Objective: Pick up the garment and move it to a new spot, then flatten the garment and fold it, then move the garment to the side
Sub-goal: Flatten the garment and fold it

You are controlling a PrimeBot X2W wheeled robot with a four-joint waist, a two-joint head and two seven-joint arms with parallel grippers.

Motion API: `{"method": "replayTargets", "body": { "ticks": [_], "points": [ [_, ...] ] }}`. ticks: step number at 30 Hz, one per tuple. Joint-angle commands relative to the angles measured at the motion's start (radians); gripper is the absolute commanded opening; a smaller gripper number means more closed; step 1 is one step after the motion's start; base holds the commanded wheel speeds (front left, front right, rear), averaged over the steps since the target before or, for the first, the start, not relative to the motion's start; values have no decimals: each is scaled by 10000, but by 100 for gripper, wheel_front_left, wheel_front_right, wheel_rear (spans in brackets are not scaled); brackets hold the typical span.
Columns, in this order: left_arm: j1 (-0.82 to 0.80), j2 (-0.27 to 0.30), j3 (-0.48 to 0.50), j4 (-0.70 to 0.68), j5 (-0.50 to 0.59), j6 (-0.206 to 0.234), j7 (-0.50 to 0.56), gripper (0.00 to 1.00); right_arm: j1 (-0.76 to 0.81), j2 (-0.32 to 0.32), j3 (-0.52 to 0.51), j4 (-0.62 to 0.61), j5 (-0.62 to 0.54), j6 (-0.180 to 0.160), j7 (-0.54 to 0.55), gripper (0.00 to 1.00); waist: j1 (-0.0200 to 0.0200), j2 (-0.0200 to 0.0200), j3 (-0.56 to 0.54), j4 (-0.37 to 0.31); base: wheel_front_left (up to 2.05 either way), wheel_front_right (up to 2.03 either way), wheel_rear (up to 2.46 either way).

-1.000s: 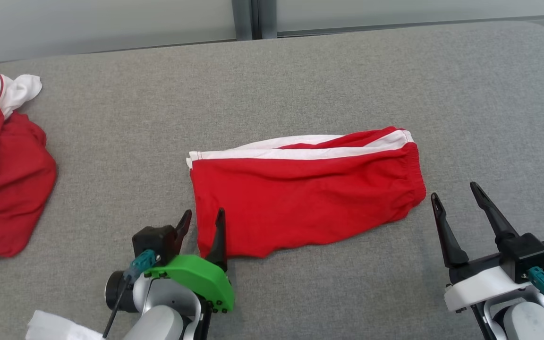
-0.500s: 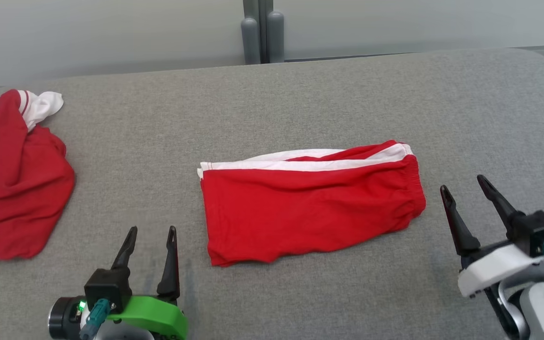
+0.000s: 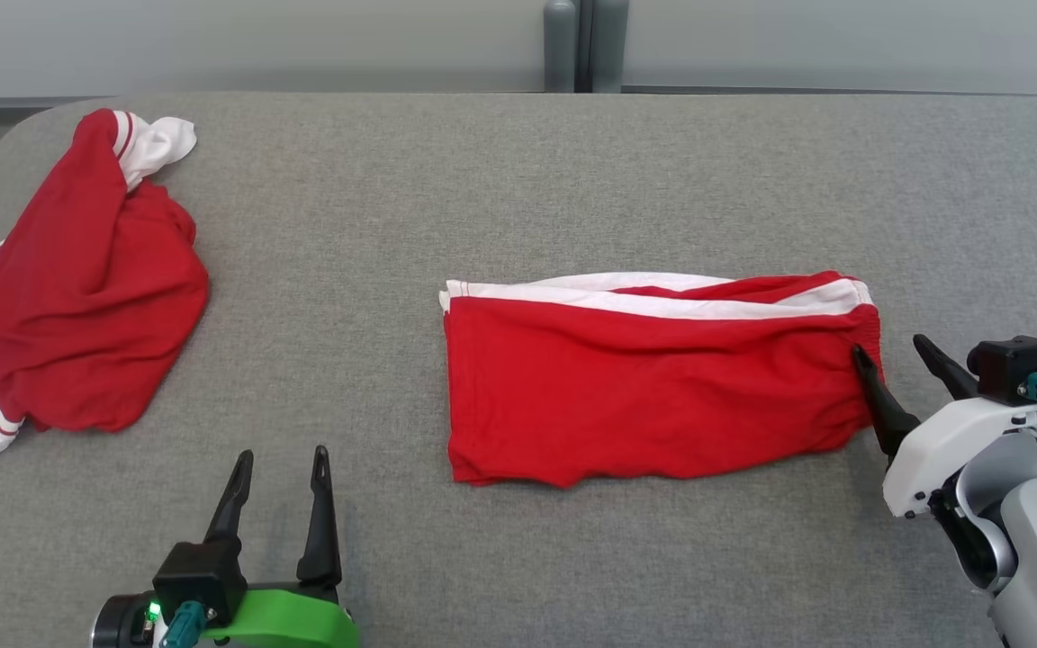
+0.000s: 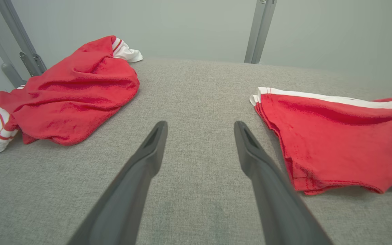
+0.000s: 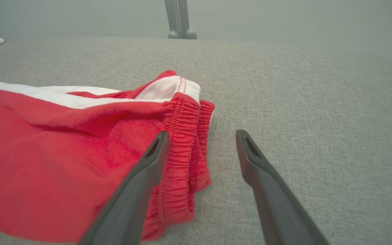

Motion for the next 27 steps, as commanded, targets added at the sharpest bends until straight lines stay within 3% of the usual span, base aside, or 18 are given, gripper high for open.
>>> {"method": "replayTargets", "body": {
  "ticks": [1,10,23,26,27],
  "points": [
    [82,-56,109,23,100,-65,-29,100,-153,-33,-14,165,84,-15,-49,100,0,0,90,151,0,0,0],
    [68,-446,786,167,531,-589,-30,100,-907,-25,288,1602,573,-15,-37,100,0,0,362,275,0,0,0],
    [-102,-928,1356,443,1052,-1383,-31,100,-1462,-207,1666,2625,4081,-14,1895,100,0,0,540,634,0,0,0],
    [-30,-1003,1493,519,1105,-1528,-31,100,-1420,-94,1858,2688,4844,-4,2209,22,0,0,461,639,0,0,0],
    [16,-1032,1560,541,1130,-1577,-31,100,-1418,-62,1919,2687,5093,-4,2310,7,0,0,436,618,0,0,0]
  ]
}}
